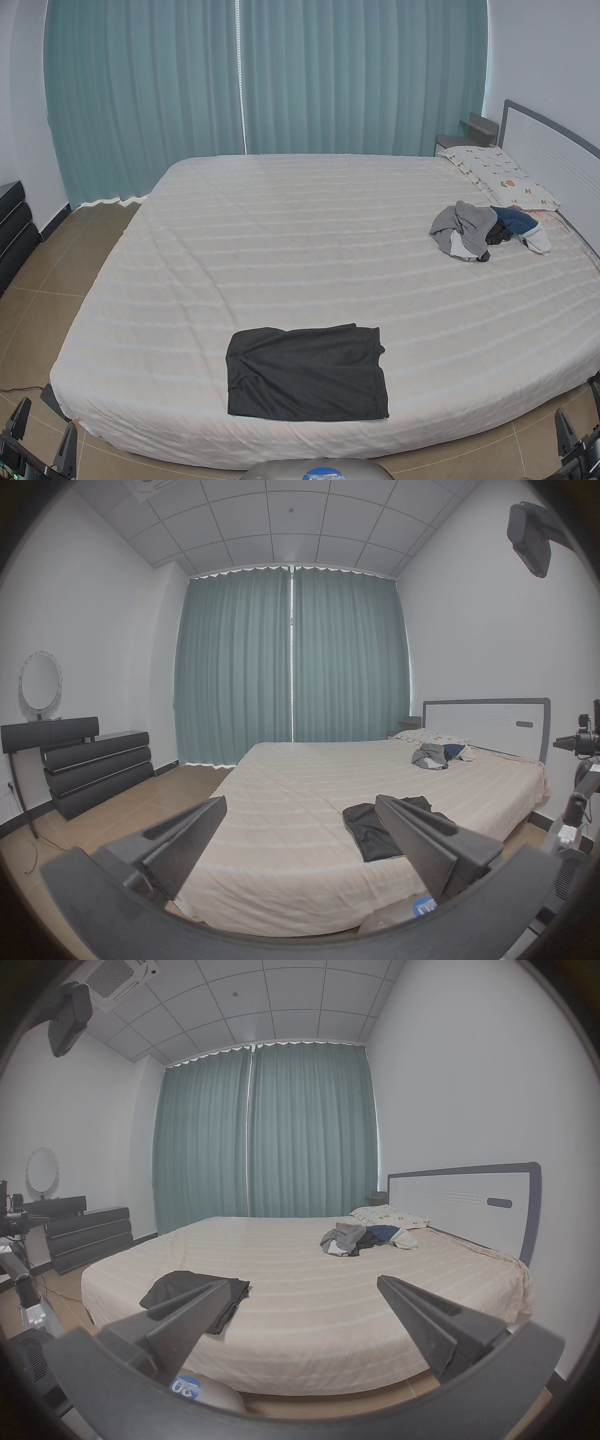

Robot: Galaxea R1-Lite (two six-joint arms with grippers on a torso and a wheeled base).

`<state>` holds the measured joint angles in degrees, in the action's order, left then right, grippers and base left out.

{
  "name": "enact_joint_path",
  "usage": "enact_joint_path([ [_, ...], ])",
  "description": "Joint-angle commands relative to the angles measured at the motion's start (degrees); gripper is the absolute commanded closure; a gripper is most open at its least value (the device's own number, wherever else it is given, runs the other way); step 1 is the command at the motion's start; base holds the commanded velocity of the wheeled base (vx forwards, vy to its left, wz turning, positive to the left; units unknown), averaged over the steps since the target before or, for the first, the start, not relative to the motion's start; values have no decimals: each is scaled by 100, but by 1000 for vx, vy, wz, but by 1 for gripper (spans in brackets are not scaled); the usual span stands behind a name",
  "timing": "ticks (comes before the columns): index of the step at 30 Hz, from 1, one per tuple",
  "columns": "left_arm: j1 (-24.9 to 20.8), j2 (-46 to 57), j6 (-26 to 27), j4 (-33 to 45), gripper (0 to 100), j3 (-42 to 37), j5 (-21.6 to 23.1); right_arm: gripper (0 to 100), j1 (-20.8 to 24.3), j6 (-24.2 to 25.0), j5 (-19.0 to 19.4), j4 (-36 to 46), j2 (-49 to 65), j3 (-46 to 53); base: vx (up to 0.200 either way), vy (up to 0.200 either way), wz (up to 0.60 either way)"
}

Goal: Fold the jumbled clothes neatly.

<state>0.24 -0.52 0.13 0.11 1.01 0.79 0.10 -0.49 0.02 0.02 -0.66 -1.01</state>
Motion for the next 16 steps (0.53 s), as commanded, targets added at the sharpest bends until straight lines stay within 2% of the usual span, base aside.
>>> enact_joint_path([
  [1,2,17,4,-2,0,-101,-9,0,8,-22,-2,-2,57,101,0,0,0],
  [16,2,26,-31,-2,0,-101,-18,0,8,-4,6,-2,57,101,0,0,0],
])
